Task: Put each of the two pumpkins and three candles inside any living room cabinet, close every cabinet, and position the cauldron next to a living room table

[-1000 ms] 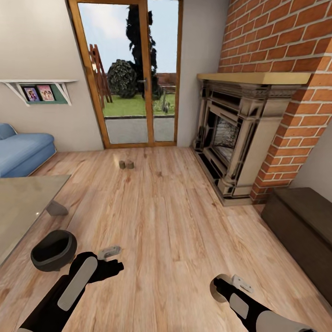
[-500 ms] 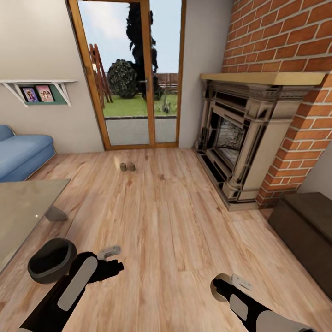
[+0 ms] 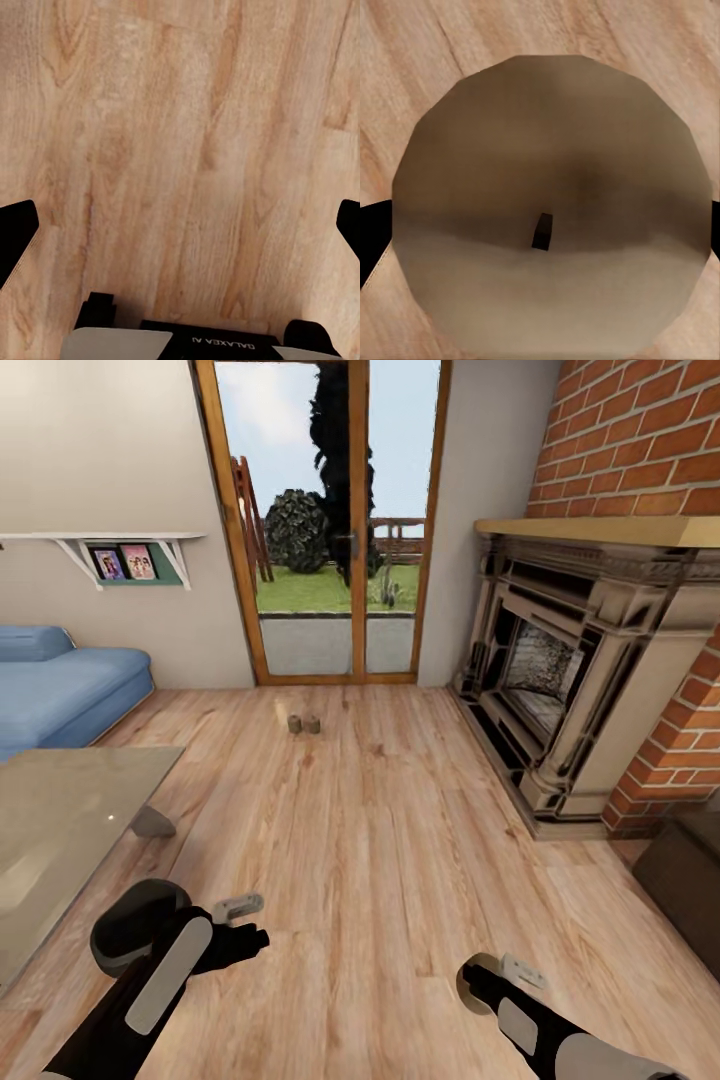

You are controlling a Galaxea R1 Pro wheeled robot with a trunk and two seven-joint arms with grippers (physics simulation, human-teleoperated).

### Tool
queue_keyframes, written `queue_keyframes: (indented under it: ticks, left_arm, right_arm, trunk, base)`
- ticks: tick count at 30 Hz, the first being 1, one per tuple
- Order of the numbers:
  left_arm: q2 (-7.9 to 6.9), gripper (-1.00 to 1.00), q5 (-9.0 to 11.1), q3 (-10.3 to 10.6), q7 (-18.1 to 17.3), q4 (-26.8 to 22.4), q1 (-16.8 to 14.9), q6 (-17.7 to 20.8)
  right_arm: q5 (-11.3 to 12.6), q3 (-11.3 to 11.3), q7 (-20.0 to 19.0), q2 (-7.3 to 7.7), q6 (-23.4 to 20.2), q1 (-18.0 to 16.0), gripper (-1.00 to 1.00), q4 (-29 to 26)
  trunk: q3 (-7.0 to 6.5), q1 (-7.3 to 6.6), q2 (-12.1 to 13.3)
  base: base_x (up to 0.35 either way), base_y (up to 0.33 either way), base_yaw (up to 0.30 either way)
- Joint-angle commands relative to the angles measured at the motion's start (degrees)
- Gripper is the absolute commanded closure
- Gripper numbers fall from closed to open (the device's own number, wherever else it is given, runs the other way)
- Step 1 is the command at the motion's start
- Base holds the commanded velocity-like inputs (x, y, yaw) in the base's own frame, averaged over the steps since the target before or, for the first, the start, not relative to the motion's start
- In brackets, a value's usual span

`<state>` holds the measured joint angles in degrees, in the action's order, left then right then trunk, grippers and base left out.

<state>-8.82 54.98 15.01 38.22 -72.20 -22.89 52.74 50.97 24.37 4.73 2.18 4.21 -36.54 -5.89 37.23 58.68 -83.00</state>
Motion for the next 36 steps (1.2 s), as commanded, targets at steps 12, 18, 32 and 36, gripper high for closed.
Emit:
queue_keyframes:
  ticks: [12, 18, 32, 36]
  left_arm:
    - [-0.12, -1.0, 0.4, 1.5, 0.6, 0.0, 0.0, 0.0]
    - [-0.14, -1.0, 0.4, 1.7, 0.6, 0.0, 0.0, -0.4]
    - [-0.14, -1.0, 0.4, 1.8, 0.6, 0.0, -0.1, -0.5]
    - [-0.14, -1.0, 0.4, 1.8, 0.6, 0.0, -0.1, -0.5]
  right_arm:
    - [0.4, 0.5, 0.2, 0.02, 0.1, 0.0, 1.0, -0.1]
    - [0.4, 0.5, 0.2, 0.02, 0.1, 0.0, 1.0, -0.1]
    - [0.4, 0.5, 0.2, 0.02, 0.1, 0.0, 1.0, -0.1]
    - [0.4, 0.5, 0.2, 0.02, 0.1, 0.0, 1.0, -0.1]
  trunk:
    - [0.05, 0.02, 0.0]
    - [0.05, 0.02, 0.0]
    - [0.05, 0.02, 0.0]
    - [0.05, 0.02, 0.0]
  base:
    - [0.232, 0.022, 0.011]
    - [0.299, 0.0, 0.0]
    - [0.33, 0.0, 0.0]
    - [0.332, 0.0, 0.0]
